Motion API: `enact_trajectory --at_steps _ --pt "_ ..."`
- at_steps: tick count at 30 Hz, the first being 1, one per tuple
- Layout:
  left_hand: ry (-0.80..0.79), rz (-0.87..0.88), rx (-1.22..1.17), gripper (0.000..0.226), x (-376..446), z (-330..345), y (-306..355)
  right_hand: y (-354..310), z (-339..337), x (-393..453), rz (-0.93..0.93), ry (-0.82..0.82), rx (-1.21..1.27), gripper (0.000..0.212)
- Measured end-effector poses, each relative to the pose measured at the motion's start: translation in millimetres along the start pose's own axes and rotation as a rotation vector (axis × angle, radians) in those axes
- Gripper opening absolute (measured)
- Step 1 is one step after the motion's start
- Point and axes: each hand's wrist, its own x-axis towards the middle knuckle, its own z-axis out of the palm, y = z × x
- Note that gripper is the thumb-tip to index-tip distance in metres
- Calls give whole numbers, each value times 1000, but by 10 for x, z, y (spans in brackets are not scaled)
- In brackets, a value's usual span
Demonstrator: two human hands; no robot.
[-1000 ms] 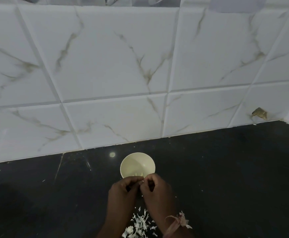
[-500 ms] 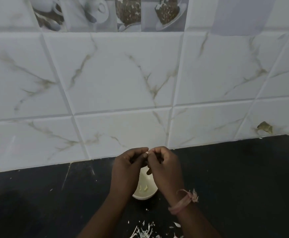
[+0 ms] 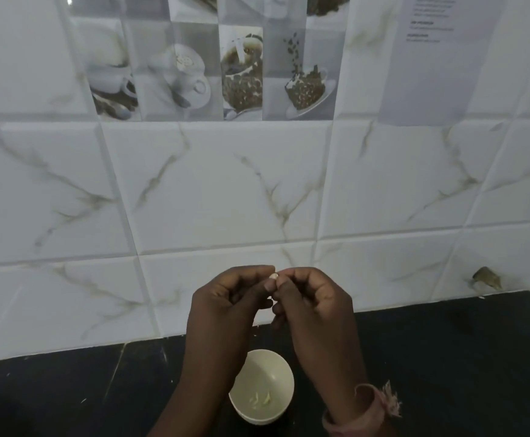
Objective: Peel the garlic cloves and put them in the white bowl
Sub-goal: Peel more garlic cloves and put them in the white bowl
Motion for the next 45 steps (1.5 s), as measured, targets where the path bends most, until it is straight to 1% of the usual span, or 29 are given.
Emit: enact_trajectory --at_steps 4,6,9,14,19,22,25,28,32,37,39,41,43,45 --pt "-11 44 37 16 28 36 105 -111 -21 73 -28 31 -34 11" --pt "-23 42 41 18 19 26 82 -74 -23 69 -43 30 -101 9" --pt "-47 -40 25 17 -22 -29 -2 38 -48 23 -18 -7 -161 8" --pt "-91 -159 -31 11 -134 -147 -227 201 -77 -122 123 -101 -11 12" --pt "-78 -258 -124 10 -263 -194 -486 399 -36 -268 198 -122 -14 12" --pt "-73 -293 -214 11 -309 -208 -585 467 -37 -306 229 -127 34 16" --pt "-48 -346 -338 20 -322 -197 -631 507 -32 -327 271 -136 136 19" --pt "-40 -394 -460 20 -328 -166 -649 520 -23 -331 286 -135 206 20" --pt "-52 -449 -612 23 -347 -154 -682 547 -8 -335 294 -130 250 18" --pt "-31 -475 -716 27 -353 -138 -727 592 23 -376 339 -94 278 20" --pt "-21 -480 -723 25 -357 -142 -741 615 8 -390 353 -67 263 24" --pt "-8 -487 -696 25 -366 -167 -764 622 -32 -412 333 -67 185 23" --pt "1 -509 -643 24 -394 -198 -812 620 -65 -458 288 -111 75 21" --pt "4 -545 -605 23 -460 -219 -878 661 -72 -521 264 -161 -48 28"
